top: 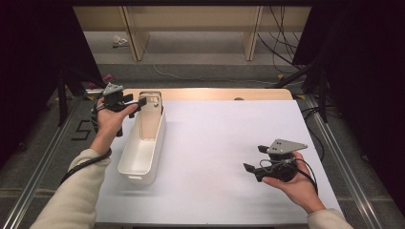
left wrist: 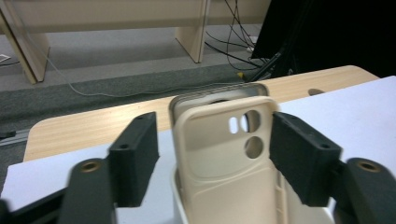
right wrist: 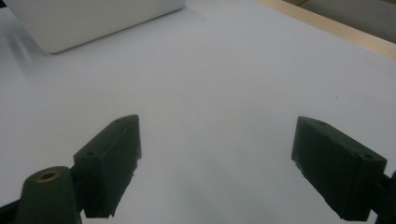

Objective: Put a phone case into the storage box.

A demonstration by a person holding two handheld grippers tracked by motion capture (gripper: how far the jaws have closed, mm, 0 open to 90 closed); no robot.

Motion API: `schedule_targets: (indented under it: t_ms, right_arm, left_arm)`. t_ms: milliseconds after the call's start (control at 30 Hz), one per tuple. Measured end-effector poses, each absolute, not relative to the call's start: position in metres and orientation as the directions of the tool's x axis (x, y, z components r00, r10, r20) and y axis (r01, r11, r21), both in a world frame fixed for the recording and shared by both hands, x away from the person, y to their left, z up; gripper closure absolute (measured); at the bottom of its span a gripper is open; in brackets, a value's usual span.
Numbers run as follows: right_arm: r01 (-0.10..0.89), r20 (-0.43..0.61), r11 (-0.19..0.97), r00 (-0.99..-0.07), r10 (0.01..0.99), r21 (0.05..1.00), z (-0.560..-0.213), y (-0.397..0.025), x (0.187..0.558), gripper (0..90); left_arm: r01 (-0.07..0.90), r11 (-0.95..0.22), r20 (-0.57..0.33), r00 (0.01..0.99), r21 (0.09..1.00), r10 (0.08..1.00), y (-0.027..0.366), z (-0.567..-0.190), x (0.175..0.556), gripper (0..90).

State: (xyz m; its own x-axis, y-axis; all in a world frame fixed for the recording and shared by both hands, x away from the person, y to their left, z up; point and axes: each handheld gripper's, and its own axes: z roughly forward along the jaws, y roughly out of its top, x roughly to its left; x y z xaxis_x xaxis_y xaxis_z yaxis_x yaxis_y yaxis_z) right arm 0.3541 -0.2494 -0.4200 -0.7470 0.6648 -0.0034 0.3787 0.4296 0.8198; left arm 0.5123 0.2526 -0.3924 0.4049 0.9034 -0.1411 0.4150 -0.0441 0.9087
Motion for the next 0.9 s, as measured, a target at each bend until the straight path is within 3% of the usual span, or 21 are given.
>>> schedule_targets:
  t_ms: [333,900]
  right_arm:
    - [0.38,0.001,0.425,-0.746,0.666,0.822,-0.42,-0.25,0.354,16.7]
    - [0.383,0.004,0.422,-0.745,0.667,0.822,-0.42,-0.25,0.354,16.6]
  left_arm:
    - [0.415,-0.069,-0.131,0.435,0.907,0.891,0.246,-0.38,0.5,16.7]
    - [0.431,-0.122,-0.099,0.457,0.894,0.884,0.247,-0.385,0.471,2.0]
